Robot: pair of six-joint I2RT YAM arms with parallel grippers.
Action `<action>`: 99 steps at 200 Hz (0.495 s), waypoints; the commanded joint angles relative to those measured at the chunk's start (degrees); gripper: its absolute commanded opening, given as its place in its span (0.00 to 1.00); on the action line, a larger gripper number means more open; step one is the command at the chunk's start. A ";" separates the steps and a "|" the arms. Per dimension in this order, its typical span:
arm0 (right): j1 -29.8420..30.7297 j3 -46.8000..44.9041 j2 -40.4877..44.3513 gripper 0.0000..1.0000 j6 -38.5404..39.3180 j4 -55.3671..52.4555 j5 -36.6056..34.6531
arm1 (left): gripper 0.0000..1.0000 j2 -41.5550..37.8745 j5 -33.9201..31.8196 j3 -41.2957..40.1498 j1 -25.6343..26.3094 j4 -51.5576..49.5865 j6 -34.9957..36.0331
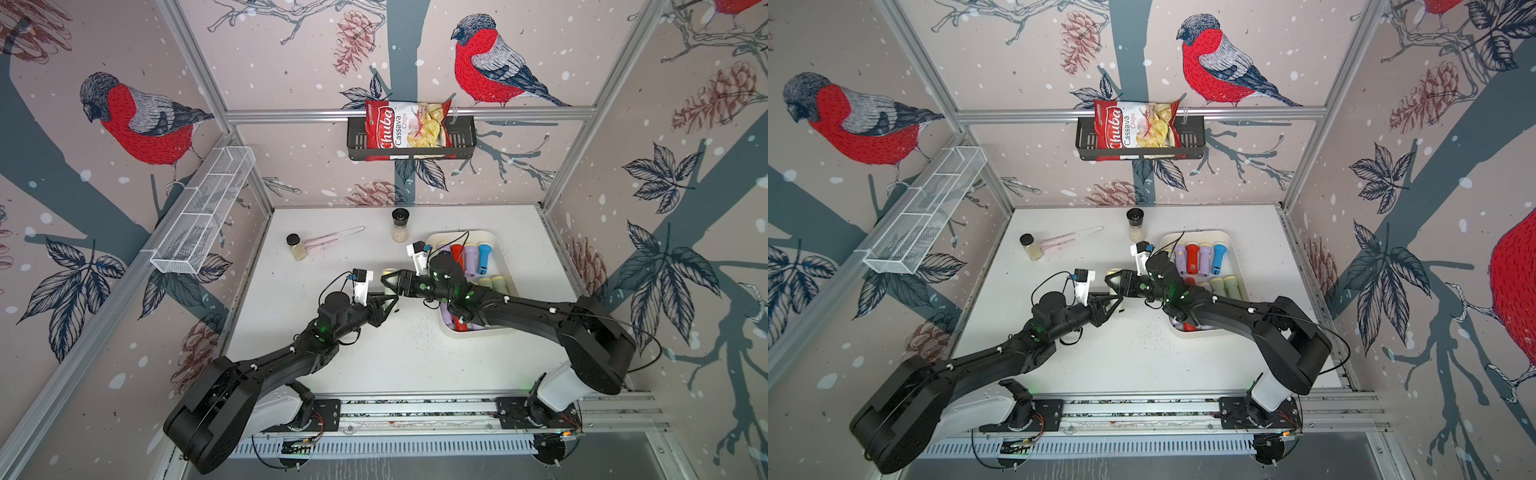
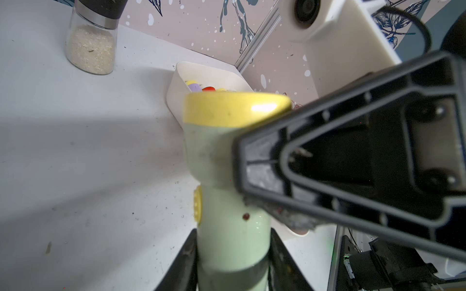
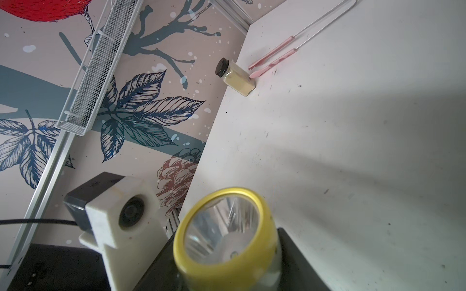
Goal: Put the flashlights into the storage boxes
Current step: Pick up the flashlight from the center of the board.
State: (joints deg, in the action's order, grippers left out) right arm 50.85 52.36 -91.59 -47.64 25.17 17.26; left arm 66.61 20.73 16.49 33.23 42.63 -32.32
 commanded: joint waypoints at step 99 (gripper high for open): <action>-2.40 -0.97 3.87 0.37 3.30 -3.09 -1.79 | 0.56 -0.39 -1.17 1.29 0.47 -0.31 -0.04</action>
State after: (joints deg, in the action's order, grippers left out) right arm 50.02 52.14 -89.45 -46.19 22.26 15.81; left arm 66.22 19.90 16.93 33.58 42.59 -32.58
